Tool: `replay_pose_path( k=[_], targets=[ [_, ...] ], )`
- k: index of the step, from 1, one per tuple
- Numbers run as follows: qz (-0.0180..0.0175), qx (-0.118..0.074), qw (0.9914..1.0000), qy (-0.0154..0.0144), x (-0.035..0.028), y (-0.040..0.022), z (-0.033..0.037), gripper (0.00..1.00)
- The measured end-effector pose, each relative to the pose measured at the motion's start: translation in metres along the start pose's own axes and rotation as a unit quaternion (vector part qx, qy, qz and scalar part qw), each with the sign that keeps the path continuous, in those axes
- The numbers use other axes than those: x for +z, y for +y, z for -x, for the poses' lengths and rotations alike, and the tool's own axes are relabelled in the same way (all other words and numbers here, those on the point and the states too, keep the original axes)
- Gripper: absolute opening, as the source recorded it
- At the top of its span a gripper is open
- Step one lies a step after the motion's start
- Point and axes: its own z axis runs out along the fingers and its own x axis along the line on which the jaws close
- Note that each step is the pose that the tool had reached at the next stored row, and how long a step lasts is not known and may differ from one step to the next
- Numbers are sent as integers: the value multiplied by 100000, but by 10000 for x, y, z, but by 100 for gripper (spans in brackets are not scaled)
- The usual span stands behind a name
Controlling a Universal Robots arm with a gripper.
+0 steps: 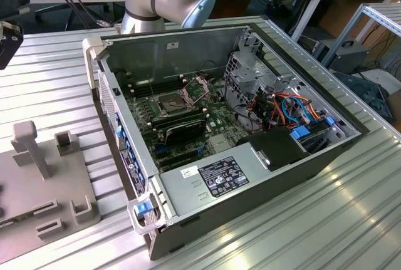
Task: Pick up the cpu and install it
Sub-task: 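Reach for the cpu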
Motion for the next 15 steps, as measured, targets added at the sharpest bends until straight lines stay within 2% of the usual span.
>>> replay_pose_path(
  k=[15],
  targets=[
    [-21,-2,100000,-2,28,-24,-297,11]
  ],
)
